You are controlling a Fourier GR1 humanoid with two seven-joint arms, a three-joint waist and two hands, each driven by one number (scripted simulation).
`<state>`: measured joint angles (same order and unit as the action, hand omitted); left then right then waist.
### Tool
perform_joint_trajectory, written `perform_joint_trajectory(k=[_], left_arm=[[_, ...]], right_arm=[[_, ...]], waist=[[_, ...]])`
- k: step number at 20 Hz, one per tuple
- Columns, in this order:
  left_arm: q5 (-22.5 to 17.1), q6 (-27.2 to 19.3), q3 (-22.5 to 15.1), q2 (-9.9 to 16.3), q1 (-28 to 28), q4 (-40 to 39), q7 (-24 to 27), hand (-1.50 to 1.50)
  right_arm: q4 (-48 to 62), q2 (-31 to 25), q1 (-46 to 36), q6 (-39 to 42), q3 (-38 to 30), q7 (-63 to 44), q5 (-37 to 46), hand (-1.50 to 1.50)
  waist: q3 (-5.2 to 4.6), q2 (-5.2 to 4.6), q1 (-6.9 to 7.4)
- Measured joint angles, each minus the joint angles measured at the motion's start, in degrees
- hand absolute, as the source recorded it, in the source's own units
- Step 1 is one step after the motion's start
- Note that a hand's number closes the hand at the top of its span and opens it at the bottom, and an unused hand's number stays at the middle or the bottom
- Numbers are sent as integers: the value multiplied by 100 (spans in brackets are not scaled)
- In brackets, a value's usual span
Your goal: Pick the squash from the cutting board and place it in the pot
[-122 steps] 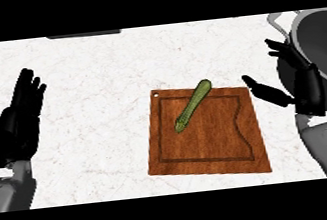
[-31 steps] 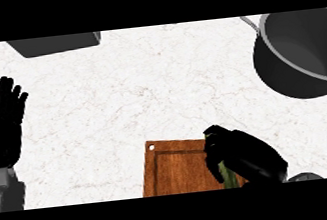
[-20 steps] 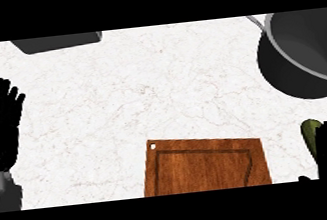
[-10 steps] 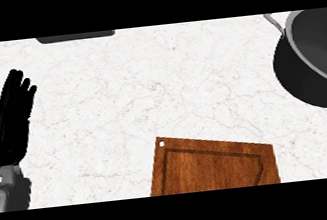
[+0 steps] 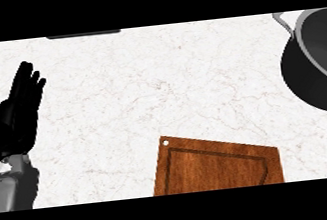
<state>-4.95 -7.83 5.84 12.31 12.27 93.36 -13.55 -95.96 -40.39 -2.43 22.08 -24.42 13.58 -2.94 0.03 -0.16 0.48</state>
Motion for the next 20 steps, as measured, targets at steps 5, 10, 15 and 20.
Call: perform_joint_trajectory(k=[5,10,15,20], left_arm=[[19,31,-36,-26,64,-58,65,0],[-1,39,-4,-12,176,-30,-45,0],[4,93,1,-20,59,3,9,0],[25,83,-41,-62,96,28,-28,0]], right_arm=[[557,-135,-388,-1087,160,559,1543,150],[1950,32,-1183,-1950,649,1186,2589,150],[3620,127,-2074,-2229,940,1690,3084,150],[4736,107,-2577,-1861,1108,1760,3244,-150]], waist=[[4,-35,101],[4,-30,122],[-2,-28,146],[-94,11,129]])
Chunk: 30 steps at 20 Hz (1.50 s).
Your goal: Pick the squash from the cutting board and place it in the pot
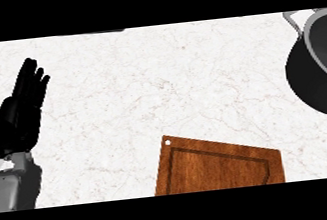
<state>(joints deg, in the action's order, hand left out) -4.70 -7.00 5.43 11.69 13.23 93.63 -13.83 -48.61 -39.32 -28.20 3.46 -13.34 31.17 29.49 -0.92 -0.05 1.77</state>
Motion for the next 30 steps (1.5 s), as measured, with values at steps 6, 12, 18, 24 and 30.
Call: perform_joint_trajectory(k=[6,12,18,24,30], left_arm=[[-10,22,30,18,21,-21,9,0],[-29,34,96,35,-4,-84,78,0],[4,24,60,13,-16,-12,74,0],[-61,70,112,38,-30,31,32,0],[-34,61,77,0,112,-64,54,0]], right_arm=[[731,23,-370,874,39,412,-222,-150],[1233,73,-713,1775,-553,585,-1061,-150],[2052,-258,-1066,2437,-1160,471,-1736,-150],[2779,-960,-1117,2883,-1457,401,-2021,-150],[3045,-1393,-1093,3128,-1509,299,-2142,-150]], waist=[[-59,21,-7],[-52,26,-52],[9,-19,-3],[91,-83,37],[128,-122,65]])
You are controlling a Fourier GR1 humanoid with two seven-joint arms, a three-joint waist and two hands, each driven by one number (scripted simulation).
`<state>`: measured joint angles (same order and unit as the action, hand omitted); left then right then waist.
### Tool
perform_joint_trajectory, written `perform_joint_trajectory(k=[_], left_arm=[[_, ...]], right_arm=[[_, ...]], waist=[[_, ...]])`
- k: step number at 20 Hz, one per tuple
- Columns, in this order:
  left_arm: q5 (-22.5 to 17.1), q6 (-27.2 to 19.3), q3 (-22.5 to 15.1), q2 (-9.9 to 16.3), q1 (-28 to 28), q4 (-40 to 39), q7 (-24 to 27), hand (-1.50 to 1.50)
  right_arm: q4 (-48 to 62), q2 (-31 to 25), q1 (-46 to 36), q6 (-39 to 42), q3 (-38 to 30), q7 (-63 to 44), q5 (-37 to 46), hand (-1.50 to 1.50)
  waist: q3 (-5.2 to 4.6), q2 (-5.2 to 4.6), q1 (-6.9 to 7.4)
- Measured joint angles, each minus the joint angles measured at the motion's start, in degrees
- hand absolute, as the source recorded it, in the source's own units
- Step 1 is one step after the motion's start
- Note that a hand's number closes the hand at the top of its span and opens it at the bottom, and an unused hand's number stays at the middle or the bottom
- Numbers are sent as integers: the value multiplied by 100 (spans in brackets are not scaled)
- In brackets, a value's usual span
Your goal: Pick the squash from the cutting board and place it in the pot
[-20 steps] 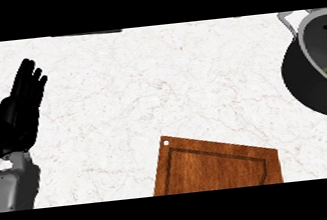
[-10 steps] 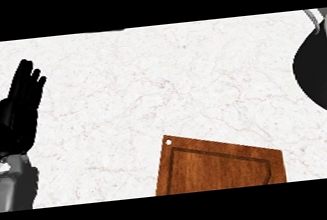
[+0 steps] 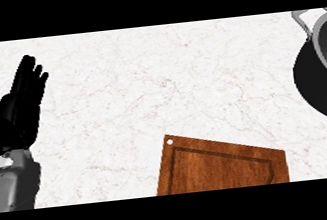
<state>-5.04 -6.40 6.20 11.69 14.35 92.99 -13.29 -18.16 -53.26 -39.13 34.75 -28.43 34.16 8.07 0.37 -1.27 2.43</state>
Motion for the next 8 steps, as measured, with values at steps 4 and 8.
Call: perform_joint_trajectory(k=[4,8], left_arm=[[20,-4,-25,-13,-42,42,-14,0],[15,-3,-21,-32,-84,46,15,0]], right_arm=[[22,-195,104,92,19,12,-41,-150],[15,-260,237,86,47,76,-81,-150]], waist=[[15,-8,13],[24,-15,21]])
